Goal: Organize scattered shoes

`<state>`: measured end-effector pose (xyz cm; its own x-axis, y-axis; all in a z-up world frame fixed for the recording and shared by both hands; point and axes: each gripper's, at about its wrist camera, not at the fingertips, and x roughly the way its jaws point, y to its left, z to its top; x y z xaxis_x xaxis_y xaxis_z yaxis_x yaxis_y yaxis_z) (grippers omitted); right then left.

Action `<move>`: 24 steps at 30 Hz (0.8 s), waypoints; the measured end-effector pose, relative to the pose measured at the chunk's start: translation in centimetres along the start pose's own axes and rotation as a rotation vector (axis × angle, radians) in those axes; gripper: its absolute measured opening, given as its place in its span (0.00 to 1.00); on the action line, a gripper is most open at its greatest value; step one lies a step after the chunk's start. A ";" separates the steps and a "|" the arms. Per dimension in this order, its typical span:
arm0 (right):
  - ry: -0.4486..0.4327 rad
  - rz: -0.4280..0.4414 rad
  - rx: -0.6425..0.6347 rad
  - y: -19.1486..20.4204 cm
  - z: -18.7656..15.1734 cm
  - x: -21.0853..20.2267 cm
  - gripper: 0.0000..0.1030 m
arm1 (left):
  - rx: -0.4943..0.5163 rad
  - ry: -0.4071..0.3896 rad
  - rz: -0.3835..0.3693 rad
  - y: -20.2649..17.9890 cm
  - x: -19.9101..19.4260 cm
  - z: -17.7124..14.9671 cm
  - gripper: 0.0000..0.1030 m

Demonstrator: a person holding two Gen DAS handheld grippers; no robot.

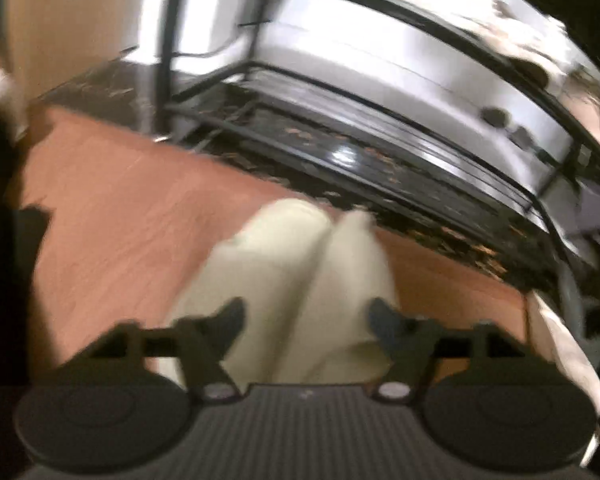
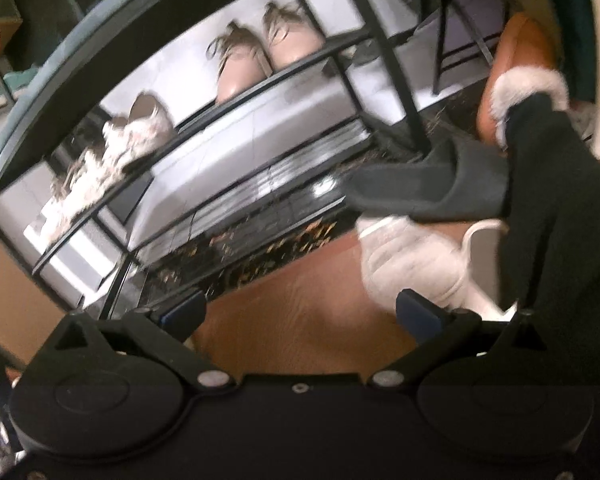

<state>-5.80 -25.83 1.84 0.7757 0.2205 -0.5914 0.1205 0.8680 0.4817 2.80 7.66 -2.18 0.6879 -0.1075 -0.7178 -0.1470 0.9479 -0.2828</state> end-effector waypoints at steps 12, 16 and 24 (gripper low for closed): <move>0.246 0.220 -0.677 8.9 -2.0 10.7 1.00 | 0.164 -0.229 0.070 1.8 -3.3 2.6 0.99; 0.249 0.275 -0.971 12.2 -2.8 14.4 1.00 | 0.145 -0.294 0.121 3.2 -3.0 1.3 0.99; 0.306 0.343 -1.220 16.2 -3.0 19.5 0.90 | -0.123 -0.334 0.160 7.6 -2.4 2.6 0.99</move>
<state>9.40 -6.18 -3.81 0.4632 0.4614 -0.7567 -0.8167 0.5538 -0.1622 1.85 15.95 -0.93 0.8402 0.1613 -0.5177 -0.3409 0.8996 -0.2729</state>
